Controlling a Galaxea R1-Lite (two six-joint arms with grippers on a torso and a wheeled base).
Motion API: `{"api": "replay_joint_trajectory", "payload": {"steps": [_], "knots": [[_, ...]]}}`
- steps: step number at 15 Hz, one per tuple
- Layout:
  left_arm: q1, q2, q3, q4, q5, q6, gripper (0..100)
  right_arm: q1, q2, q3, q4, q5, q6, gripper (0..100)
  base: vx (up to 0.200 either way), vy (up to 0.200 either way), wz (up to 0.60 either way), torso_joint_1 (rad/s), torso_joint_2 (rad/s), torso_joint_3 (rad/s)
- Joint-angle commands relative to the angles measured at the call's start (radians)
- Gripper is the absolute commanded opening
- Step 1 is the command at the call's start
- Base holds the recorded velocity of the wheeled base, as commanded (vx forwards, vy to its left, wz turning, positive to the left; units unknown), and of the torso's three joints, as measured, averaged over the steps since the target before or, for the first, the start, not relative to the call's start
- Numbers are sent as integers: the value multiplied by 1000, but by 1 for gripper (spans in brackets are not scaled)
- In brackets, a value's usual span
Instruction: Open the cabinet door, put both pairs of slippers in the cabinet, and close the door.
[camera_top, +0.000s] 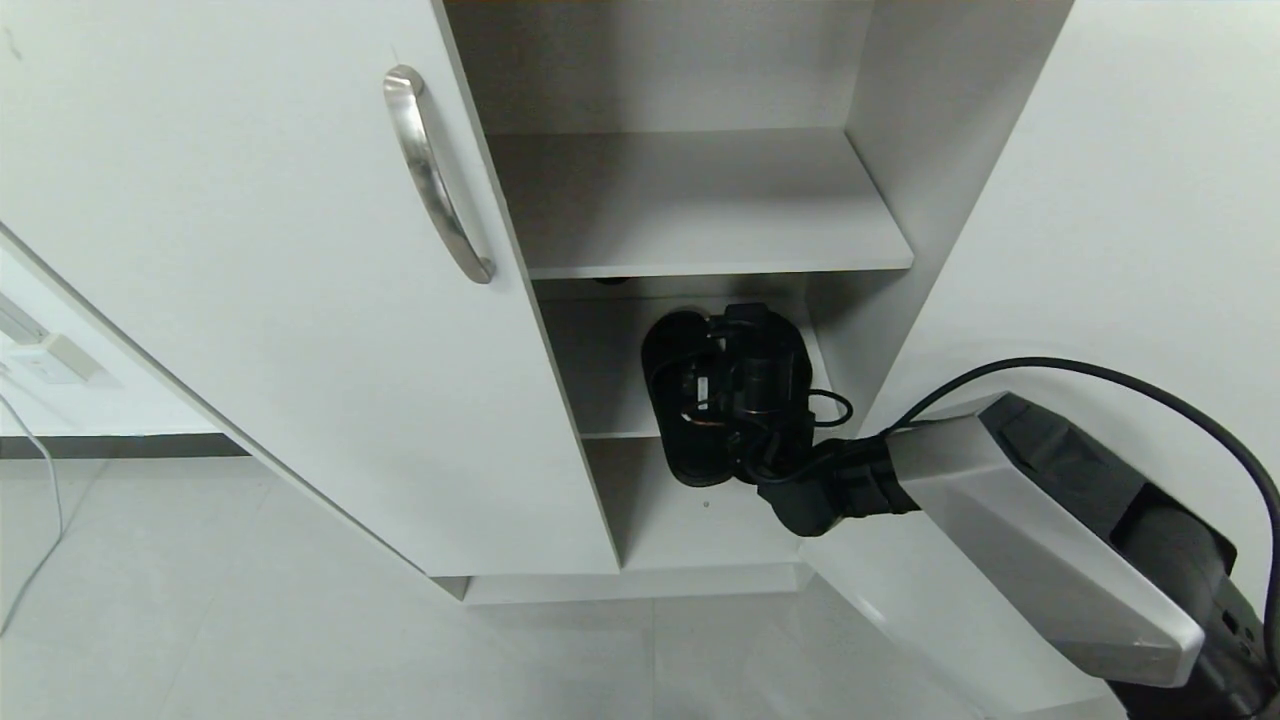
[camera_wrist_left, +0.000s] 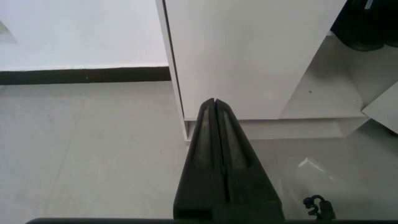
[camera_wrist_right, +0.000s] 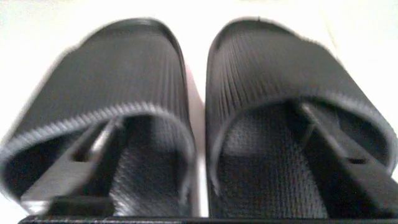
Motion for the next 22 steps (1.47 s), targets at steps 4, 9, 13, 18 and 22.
{"api": "replay_joint_trajectory", "payload": {"steps": [4,9,13,18,22], "knots": [[2,1,0,0,0,2,0,47,-194,241,-49,-6,1,100,0,0,0,0,0,0],[0,1,0,0,-1,2,0,156,-461,721,-198,-6,1,100,0,0,0,0,0,0],[0,1,0,0,-1,0,0,182,-531,920,-313,-6,1,100,0,0,0,0,0,0],[0,1,0,-2,-3,-17,0,214,-533,920,-314,-2,6,100,-120,0,0,1,0,2],[0,1,0,-2,-14,-17,0,240,-534,926,-314,-6,6,100,-200,0,0,2,2,2]]}}
